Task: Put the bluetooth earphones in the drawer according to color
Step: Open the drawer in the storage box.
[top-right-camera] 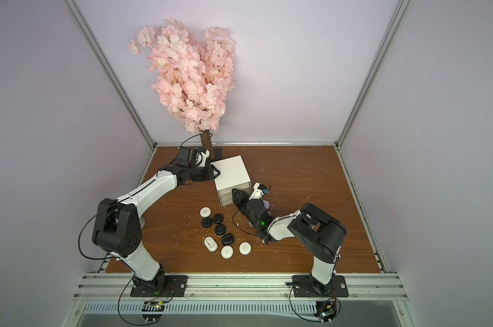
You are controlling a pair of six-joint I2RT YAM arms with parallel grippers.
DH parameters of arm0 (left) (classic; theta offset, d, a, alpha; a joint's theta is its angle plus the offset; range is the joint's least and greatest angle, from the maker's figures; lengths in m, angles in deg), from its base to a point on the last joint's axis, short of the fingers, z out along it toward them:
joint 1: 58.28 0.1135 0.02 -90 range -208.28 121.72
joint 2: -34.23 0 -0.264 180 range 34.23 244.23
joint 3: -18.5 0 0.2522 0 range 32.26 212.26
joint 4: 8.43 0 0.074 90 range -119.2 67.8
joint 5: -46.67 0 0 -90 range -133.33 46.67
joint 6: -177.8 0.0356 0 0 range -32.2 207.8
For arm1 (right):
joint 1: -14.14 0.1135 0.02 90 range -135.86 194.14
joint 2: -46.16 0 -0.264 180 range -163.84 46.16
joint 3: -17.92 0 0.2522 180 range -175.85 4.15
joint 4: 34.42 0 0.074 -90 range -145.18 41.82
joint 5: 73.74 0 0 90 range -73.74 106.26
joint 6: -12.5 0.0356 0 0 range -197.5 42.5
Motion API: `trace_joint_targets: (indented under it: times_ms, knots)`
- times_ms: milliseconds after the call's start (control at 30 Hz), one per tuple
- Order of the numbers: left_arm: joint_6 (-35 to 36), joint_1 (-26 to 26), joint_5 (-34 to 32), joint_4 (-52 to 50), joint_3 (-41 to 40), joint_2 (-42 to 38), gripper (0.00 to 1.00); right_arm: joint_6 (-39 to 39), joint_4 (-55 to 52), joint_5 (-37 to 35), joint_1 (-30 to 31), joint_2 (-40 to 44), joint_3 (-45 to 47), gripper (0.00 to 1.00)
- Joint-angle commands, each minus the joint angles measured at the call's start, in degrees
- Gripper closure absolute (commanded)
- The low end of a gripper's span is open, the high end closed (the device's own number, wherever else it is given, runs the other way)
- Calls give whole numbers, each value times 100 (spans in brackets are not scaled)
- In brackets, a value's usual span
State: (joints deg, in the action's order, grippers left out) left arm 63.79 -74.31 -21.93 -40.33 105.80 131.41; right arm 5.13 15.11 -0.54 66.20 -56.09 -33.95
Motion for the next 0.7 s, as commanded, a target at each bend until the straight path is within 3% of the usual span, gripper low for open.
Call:
trace_joint_targets:
  times_ms: [0,667]
  knots:
    - [117,26,-145,-164,-112,212,54,174,454,-217,15,-52,-22,71]
    - [136,-27,-170,-191,-79,198,57,638,509,-375,-46,-240,-38,74]
